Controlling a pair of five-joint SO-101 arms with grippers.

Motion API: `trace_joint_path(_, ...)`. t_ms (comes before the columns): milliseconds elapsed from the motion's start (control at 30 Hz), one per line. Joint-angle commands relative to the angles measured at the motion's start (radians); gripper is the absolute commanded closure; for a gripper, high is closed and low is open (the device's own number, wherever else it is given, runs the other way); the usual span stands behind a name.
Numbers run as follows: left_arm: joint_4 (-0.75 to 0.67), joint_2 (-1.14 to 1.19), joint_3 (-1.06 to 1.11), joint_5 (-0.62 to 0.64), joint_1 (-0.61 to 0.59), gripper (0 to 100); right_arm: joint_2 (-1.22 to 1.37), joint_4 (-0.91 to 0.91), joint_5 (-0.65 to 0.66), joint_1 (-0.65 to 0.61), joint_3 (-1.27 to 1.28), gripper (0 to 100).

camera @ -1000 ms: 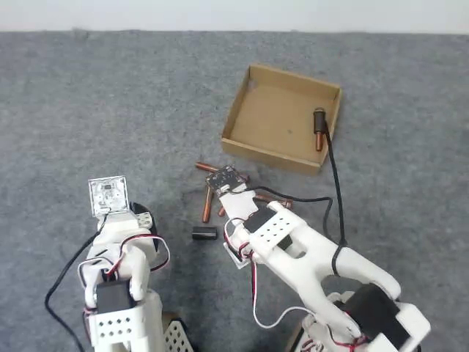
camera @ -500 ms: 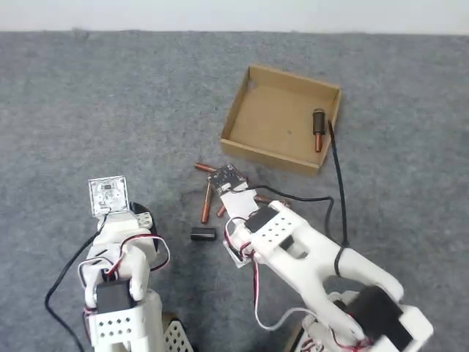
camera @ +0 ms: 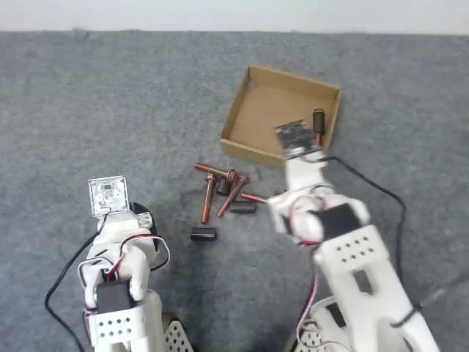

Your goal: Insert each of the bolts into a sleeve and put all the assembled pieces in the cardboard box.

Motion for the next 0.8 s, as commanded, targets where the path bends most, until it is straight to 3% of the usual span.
trace_joint_path(0,-0.038,-0.015,-0.013,-0.009,-0.002,99,-0.061,-0.015,0.091,0.17,-0.031,99.3)
trace_joint_path(133,-0.038,-0.015,-0.013,-0.009,-0.002,99,-0.061,-0.127,0.089,0.334,0.011,99.3)
trace_joint_path(333,-0.035,-0.015,-0.013,-0.009,-0.002,99,-0.059,-0.506,0.094,0.49,0.195,99.3)
trace_joint_path(467,-0.035,-0.015,-0.013,-0.009,-0.002,99,-0.059,-0.759,0.094,0.533,0.311,99.3)
trace_joint_path(767,-0.034,-0.015,-0.013,-0.009,-0.002,99,-0.059,-1.107,0.092,0.539,0.43,99.3)
